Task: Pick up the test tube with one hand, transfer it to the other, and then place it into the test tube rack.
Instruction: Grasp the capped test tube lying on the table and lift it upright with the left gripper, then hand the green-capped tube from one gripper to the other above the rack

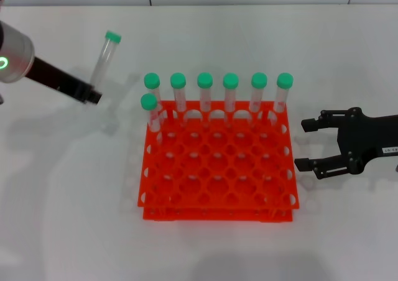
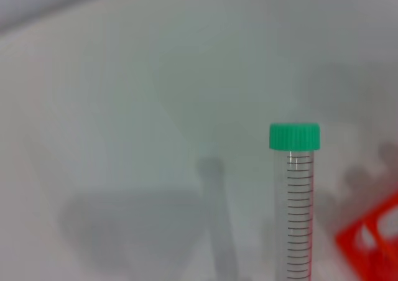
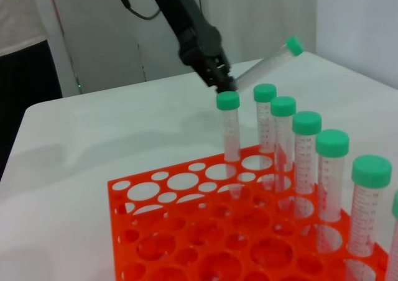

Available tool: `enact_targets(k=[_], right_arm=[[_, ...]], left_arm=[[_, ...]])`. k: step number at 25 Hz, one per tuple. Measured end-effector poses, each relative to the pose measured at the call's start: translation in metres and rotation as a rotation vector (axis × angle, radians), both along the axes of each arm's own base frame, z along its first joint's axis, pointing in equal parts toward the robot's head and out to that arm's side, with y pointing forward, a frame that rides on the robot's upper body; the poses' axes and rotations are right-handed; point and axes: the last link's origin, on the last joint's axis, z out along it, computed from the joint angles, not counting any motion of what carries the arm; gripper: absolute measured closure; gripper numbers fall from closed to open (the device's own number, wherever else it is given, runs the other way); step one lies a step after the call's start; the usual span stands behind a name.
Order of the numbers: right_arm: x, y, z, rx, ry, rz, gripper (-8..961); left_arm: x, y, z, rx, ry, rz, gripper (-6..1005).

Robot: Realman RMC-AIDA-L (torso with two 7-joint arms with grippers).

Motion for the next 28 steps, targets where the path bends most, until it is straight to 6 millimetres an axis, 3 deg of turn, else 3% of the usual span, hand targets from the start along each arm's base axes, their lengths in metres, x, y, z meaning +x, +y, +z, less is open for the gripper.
enact_targets(k=[5,14,23,28], right_arm=[[0.001,0.0,0.001,0.016,0.015,0.001,112],[0.001,0.001,0.001,0.019,0.019,0.001,112],[0.0,0.001,0.001,0.022,0.021,0.003,112],[0.0,0.001,0.001,0.024,0.021,0.008,111]], left_arm=[[-0.007,0.008,-0.003,0.117,-0.08,-0.124,806],[-0.017,0.003,-0.013,0.289,-0.239,-0.412,806],[-0.028,0.009,-0.038,0.35,-0.44,-0.464,806],[-0.028,0.0,-0.054,0.363,-0.61,-0.511,806]])
